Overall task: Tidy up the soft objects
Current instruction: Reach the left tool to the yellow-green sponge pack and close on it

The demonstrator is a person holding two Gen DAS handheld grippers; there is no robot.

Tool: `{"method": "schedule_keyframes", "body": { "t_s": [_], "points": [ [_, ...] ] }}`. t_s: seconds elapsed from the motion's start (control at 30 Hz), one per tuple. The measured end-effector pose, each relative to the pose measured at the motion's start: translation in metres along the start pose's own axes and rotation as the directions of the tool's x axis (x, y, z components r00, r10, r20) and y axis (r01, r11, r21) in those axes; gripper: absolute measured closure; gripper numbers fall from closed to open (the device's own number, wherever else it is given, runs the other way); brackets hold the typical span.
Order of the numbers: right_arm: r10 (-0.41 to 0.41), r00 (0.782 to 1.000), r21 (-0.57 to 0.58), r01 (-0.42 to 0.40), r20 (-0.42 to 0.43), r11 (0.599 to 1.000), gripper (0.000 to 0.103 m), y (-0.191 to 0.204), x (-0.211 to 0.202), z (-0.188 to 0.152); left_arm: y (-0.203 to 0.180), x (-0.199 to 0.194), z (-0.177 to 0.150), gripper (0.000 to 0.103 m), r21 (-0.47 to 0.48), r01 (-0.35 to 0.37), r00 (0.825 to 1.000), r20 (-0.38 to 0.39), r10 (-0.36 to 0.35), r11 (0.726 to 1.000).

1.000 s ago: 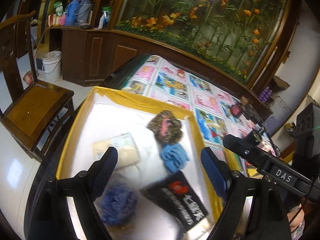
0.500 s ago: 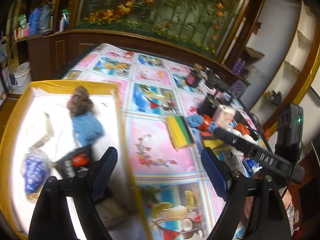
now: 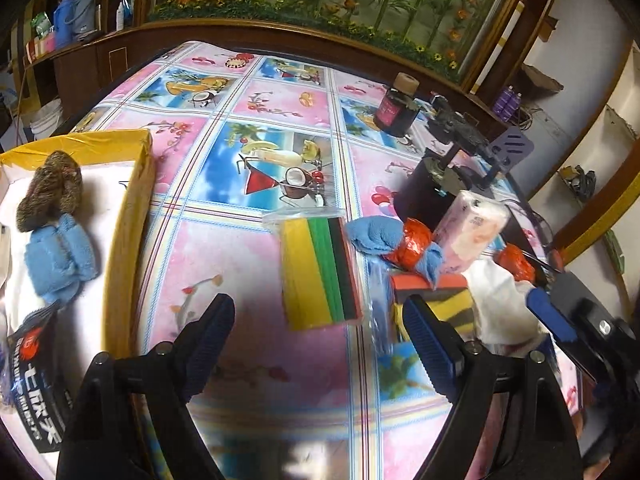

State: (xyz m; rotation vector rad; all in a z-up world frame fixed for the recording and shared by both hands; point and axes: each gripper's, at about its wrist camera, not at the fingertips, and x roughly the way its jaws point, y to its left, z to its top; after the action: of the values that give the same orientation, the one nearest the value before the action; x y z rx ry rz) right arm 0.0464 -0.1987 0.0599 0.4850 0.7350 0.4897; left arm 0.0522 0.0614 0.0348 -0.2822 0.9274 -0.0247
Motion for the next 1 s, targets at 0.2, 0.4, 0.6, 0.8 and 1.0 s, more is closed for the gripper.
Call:
{"method": "schedule_keyframes", "body": {
  "t_s": [0.2, 0.4, 0.6, 0.8, 1.0],
  "points": [
    [0.01, 1.0, 0.01, -0.01, -0.01, 1.0, 0.028, -0.002, 0.002, -0.001, -0.01, 0.025, 0.009, 0.018, 0.026, -0.078, 0.997, 0.014, 0.078, 0.997],
    [0.003, 1.0, 0.019, -0.003, -0.02, 1.0, 0.028, -0.003, 0.006, -0.002, -0.001, 0.04, 0.006, 0.033, 0.034, -0.072, 0.997, 0.031, 0.071, 0.997],
    [-0.011, 0.999, 0.029, 0.012, -0.046, 1.0, 0.028, -0.006, 0.016, -0.004, 0.003, 0.034, 0.003, 0.057, 0.048, -0.036, 0.998, 0.044, 0.034, 0.998],
    [-0.079, 0.993, -0.038, 0.076, -0.084, 0.996, 0.028, 0.001, 0.042, -0.001, 0.005, 0.025, 0.001, 0.057, 0.054, -0.036, 0.997, 0.069, 0.033, 0.998],
    [-0.198, 0.966, -0.199, 0.164, -0.166, 0.966, 0.028, 0.013, 0.088, 0.002, 0.011, 0.028, 0.001, 0.057, 0.036, -0.038, 0.998, 0.051, 0.036, 0.999]
  ]
}}
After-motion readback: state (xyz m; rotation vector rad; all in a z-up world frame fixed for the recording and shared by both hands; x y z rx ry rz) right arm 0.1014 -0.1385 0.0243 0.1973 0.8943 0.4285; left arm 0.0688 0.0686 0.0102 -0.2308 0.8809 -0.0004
